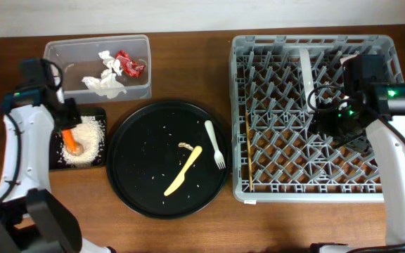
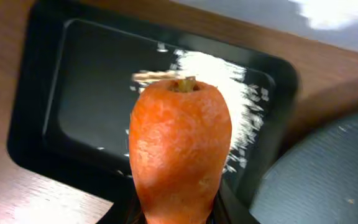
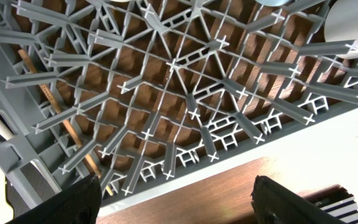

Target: Sort waste into correct bins and load items into the dishwasher rack

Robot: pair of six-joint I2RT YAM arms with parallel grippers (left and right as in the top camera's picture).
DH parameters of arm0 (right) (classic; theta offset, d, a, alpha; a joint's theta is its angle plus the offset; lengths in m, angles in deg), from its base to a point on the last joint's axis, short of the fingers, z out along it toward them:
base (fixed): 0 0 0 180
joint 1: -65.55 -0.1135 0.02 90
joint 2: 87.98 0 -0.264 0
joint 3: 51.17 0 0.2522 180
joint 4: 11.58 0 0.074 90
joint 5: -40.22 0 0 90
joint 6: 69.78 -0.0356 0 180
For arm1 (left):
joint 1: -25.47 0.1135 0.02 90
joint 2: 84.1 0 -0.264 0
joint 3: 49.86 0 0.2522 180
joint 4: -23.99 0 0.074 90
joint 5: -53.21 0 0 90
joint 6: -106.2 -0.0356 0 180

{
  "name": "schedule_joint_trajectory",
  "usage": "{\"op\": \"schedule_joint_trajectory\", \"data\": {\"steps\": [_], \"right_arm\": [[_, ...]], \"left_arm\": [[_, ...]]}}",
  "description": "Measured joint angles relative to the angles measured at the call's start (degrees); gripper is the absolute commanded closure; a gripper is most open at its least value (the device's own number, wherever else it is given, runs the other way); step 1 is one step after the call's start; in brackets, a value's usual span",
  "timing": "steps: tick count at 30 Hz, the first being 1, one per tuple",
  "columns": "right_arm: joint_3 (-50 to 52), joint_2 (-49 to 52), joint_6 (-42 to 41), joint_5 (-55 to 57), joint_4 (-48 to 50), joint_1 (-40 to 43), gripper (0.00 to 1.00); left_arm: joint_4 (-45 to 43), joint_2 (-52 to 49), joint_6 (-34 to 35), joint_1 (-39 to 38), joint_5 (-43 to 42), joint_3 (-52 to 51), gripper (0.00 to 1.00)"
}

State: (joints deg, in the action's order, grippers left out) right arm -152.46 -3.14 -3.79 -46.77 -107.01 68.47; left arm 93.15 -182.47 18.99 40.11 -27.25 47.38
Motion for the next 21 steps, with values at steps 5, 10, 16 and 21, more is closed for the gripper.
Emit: {"op": "schedule_joint_trajectory", "data": {"steps": [5, 10, 16, 21], "right_arm": [[0.0, 0.0, 0.02, 0.0, -0.22, 0.0, 0.19], [0.0, 0.0, 0.0, 0.0, -0.31, 0.0, 0.19], [0.0, 0.0, 0.0, 0.0, -0.59, 0.0, 0.19], [0.0, 0.0, 0.0, -0.02, -0.59, 0.0, 0.19]], "left_arm": [[-4.74, -8.96, 0.02, 8.5, 0.42, 0.0, 0.99], [-8.17, -14.4, 0.02, 10.95, 0.39, 0.0, 0.55], [-6.36, -15.43, 0.61, 10.95, 0.39, 0.31, 0.28], [-2.16, -2.58, 0.42, 7.58, -8.9, 2.49, 0.31]]}}
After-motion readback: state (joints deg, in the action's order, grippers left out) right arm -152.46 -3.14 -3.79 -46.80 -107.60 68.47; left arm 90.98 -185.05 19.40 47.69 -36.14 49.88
